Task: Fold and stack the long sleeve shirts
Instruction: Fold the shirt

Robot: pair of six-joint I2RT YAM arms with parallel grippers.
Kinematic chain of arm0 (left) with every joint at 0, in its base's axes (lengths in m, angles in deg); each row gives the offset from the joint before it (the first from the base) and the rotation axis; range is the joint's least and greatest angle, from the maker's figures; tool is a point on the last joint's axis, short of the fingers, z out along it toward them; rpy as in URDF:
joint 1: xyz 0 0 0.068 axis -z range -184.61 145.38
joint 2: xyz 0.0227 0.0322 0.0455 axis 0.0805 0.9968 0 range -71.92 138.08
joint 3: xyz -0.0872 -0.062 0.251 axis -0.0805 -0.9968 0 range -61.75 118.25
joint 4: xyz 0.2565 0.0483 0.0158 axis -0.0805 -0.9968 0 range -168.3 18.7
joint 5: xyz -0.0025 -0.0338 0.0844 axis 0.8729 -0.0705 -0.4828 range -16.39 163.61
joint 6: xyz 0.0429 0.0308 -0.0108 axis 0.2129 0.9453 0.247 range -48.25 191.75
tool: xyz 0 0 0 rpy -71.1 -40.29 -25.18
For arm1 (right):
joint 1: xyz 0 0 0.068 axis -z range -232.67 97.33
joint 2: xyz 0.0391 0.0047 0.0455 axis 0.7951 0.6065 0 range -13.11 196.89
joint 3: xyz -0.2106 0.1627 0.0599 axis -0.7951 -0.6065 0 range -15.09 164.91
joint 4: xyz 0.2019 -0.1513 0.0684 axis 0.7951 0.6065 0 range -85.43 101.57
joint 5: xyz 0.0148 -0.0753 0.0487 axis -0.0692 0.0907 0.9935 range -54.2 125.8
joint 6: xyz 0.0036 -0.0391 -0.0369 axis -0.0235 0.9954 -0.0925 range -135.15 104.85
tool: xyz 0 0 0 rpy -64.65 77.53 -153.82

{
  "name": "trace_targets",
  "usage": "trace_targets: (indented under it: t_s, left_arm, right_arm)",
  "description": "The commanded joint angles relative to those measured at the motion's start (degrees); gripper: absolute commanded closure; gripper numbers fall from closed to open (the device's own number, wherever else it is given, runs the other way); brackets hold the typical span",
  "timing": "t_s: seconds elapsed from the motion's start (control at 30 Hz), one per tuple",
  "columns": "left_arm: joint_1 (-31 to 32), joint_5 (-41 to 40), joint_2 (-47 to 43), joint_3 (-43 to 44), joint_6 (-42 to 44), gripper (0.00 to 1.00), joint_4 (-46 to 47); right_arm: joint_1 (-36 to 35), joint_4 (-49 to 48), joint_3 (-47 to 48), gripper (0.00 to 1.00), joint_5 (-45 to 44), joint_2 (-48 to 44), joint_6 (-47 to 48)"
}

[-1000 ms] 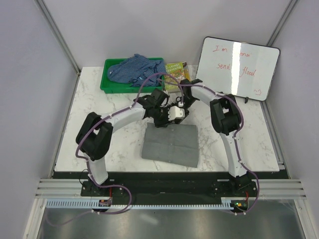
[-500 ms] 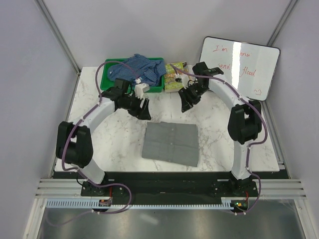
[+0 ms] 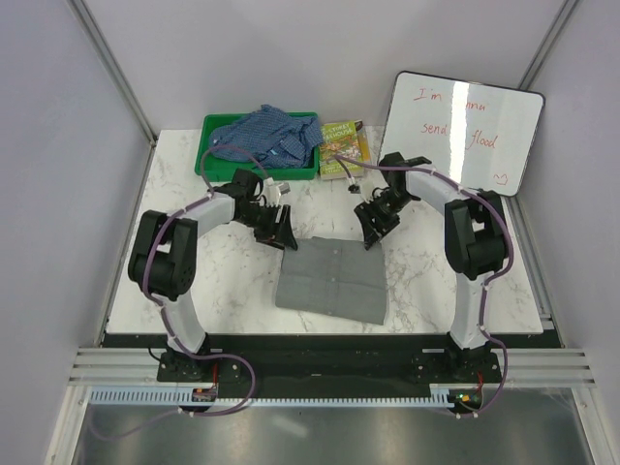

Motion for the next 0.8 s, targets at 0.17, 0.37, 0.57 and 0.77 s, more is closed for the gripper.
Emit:
trace_targets:
  t_s: [0.17, 0.37, 0.57, 0.77]
  left_arm:
    - [-2.3, 4.3, 6.5, 3.4, -3.6, 0.85, 4.5]
    - [-3.8, 3.7, 11.9, 8.4, -3.3, 0.98, 4.9]
    - [-4.9, 2.9, 14.3, 12.5, -3.2, 0.87, 5.0]
    - [-10.9, 11.7, 0.8, 2.9, -7.6, 0.5, 6.3]
  right_arm:
    - [0.5, -7.7, -0.5, 0.92, -4.4, 3.5, -2.3]
    - [1.2, -10.9, 4.8, 1.0, -7.7, 7.7, -4.6]
    - [2.8, -11.0, 11.0, 1.0, -9.0, 10.5, -6.7]
    - [3.5, -6.2, 8.2, 0.41, -3.1, -0.9, -9.2]
